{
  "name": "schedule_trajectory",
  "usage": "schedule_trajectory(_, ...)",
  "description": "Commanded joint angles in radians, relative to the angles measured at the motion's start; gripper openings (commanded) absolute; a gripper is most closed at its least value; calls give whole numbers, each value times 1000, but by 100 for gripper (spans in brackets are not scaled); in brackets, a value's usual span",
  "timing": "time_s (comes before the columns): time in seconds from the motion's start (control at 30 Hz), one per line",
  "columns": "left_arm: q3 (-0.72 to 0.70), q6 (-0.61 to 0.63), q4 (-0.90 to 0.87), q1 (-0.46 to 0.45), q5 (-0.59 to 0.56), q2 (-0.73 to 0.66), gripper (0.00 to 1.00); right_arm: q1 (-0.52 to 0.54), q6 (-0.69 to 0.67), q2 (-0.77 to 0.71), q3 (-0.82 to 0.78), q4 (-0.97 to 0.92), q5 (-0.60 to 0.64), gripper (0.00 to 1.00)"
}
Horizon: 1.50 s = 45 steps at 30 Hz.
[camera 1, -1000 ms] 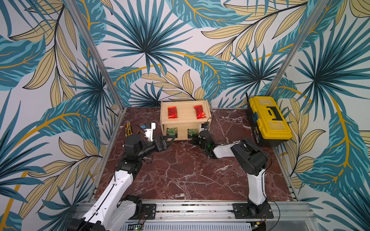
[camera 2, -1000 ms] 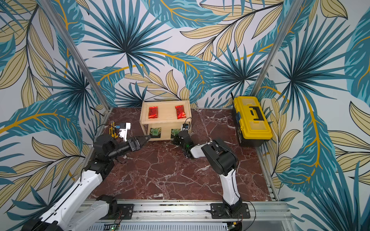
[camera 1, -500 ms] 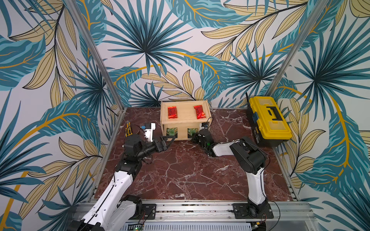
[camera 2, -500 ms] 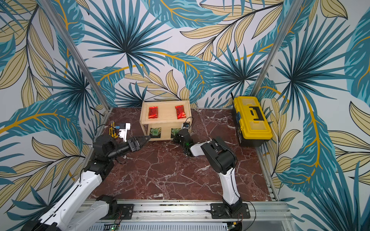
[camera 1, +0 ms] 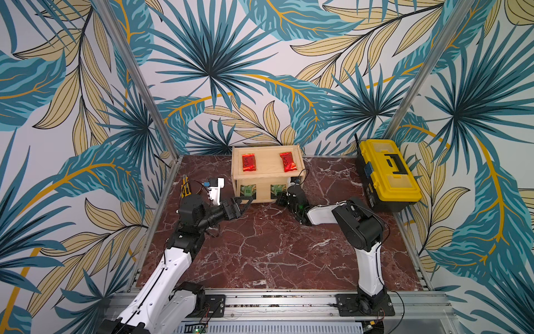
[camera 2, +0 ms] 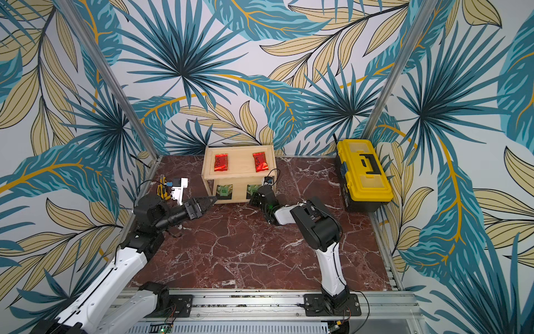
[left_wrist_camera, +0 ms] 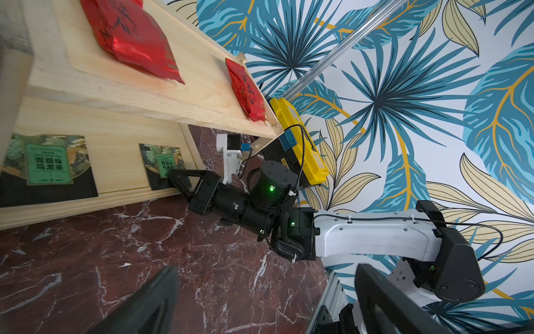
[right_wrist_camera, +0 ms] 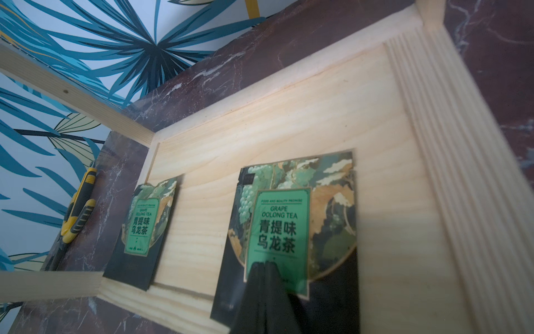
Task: Place the tea bags on the shelf by color
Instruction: Place the tea bag on the shelf, then reset both arms
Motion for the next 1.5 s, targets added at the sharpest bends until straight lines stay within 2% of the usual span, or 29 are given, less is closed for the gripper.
schedule_trajectory(0.0,2,23,2,6,-11,-19,100,4,-37,-97,-57,32,-11,7)
schedule_trajectory(0.23,3,28,-5,5,-24,-35,100,16,-68,-184,-149,86,-58,13)
schedule_trajectory(0.4,37,78,-104,5,-70,-65,100,40,-115,-306,-275,65,-97,18)
schedule_trajectory(0.53,81,166,-268,5,-227,-108,100,50,-153,-483,-414,-10,-83,31)
schedule_trajectory(0.63,69,175,-294,5,-343,-139,100,50,-178,-567,-487,-19,-96,35)
schedule_trajectory(0.7,54,203,-279,5,-381,-165,100,49,-191,-659,-528,-58,-83,36)
schedule_trajectory(0.8,39,250,-326,5,-594,-209,100,49,-230,-854,-570,-199,34,42)
schedule_trajectory(0.83,9,287,-312,5,-693,-215,100,47,-249,-927,-566,-277,115,49)
schedule_trajectory(0.9,-62,433,-242,6,-817,-216,100,46,-295,-1053,-549,-381,274,65)
schedule_trajectory(0.93,-92,459,-195,7,-834,-199,100,42,-348,-1108,-548,-406,367,81)
schedule_trajectory(0.97,-113,620,-150,6,-914,-168,100,39,-395,-1149,-557,-400,462,97)
schedule_trajectory(1.0,-123,656,-109,10,-988,-126,100,37,-471,-1173,-578,-352,524,99)
schedule_trajectory(1.07,-118,723,-29,47,-1063,12,100,26,-724,-1179,-654,-181,610,99)
schedule_trajectory(1.1,-110,751,8,70,-1058,75,100,7,-773,-1158,-674,-113,645,99)
schedule_trajectory(1.17,-93,732,101,111,-1058,199,100,-81,-775,-1094,-656,-125,639,99)
schedule_trajectory(1.23,-101,716,232,130,-977,285,100,-167,-719,-1009,-648,-123,580,99)
schedule_trajectory(1.33,-153,762,497,132,-897,404,100,-235,-748,-860,-732,130,486,99)
schedule_trajectory(1.47,-182,764,599,157,-866,510,100,-317,-754,-740,-759,287,399,99)
